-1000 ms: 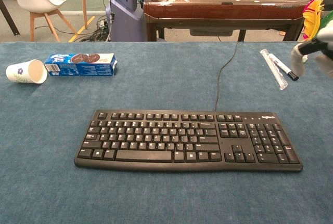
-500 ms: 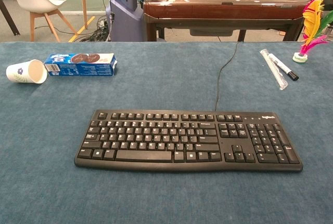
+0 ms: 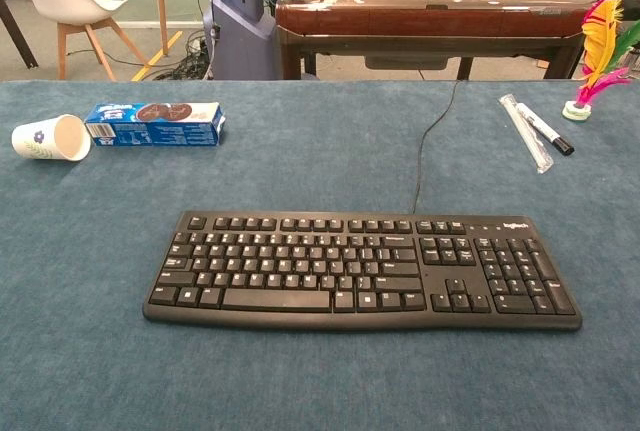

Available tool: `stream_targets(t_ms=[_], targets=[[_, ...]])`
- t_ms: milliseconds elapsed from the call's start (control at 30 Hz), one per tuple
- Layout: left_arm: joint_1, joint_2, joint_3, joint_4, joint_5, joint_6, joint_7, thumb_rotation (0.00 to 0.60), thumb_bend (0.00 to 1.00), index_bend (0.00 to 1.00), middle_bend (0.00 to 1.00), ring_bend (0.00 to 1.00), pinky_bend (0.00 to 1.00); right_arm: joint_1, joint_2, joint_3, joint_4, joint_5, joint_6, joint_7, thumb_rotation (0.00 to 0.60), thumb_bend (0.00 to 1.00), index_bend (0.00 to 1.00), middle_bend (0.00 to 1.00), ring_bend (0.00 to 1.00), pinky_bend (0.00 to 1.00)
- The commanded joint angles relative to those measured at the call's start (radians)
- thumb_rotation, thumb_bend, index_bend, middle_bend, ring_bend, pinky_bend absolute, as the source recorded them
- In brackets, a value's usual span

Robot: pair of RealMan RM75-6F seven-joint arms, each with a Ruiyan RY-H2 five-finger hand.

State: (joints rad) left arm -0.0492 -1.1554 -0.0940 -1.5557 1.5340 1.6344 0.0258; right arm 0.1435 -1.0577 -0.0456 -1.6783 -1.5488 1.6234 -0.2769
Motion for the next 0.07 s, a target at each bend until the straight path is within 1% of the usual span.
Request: stream_targets(t_ms=[33, 67], targets=[[0.001, 0.001, 0.001, -0.001, 0.002, 0.004, 0.000, 0.600, 0.47, 0.54, 0.55, 0.63, 0.82, -0.003, 0.002, 0.004, 0.000, -0.008, -0.012, 0.006, 0.600, 1.00, 0.47, 0.53, 0.46, 0.56], [0.002, 0.001, 0.001, -0.002, 0.003, 0.005, 0.000, 0.600, 0.47, 0.54, 0.55, 0.63, 0.82, -0.003, 0.002, 0.005, 0.000, -0.010, -0.015, 0.008, 0.600, 1.00, 0.47, 0.53, 0.46, 0.56]])
